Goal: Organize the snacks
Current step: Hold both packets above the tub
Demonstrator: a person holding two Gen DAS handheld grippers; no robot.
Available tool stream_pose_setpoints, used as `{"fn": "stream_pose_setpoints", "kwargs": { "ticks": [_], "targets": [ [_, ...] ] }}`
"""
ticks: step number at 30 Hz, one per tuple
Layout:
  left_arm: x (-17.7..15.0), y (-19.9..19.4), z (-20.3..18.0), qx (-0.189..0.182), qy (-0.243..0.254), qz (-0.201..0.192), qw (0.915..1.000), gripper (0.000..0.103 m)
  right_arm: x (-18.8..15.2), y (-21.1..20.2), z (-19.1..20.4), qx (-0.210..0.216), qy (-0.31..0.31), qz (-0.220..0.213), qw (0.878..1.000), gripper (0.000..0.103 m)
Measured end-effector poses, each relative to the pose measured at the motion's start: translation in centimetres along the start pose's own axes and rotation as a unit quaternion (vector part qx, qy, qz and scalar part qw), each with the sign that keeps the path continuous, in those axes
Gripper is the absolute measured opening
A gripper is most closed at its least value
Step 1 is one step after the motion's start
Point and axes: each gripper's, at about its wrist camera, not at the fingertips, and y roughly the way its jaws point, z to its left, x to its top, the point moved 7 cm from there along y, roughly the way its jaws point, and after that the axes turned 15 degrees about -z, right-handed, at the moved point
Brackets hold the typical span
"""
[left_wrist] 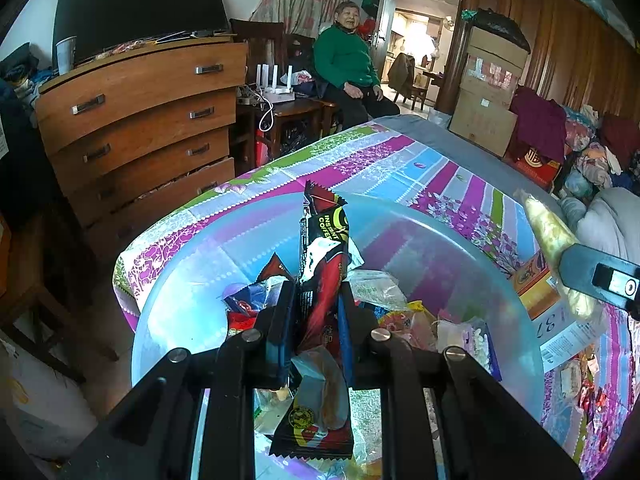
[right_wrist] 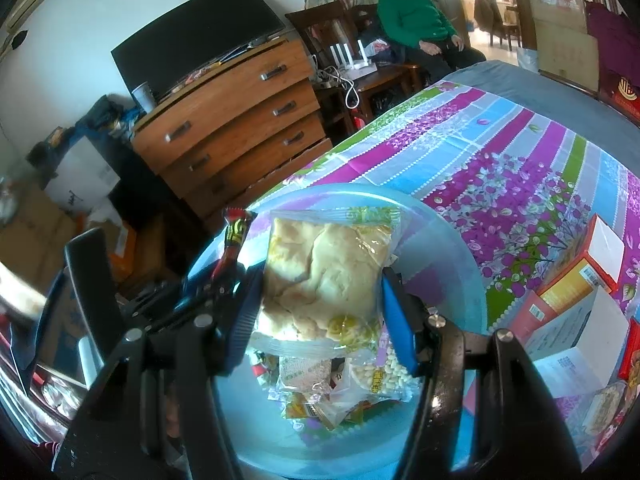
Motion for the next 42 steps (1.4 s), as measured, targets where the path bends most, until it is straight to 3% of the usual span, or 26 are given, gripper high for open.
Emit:
{"fn": "stream_pose_setpoints", "kwargs": {
  "ticks": [42],
  "targets": [
    [-0.34, -0.06, 0.09, 0.001, 0.001, 0.002, 1.0000, 0.019, -0.42, 0.58, 0.18, 0.001, -0.001, 0.009, 1.000, 0.059]
  ]
}}
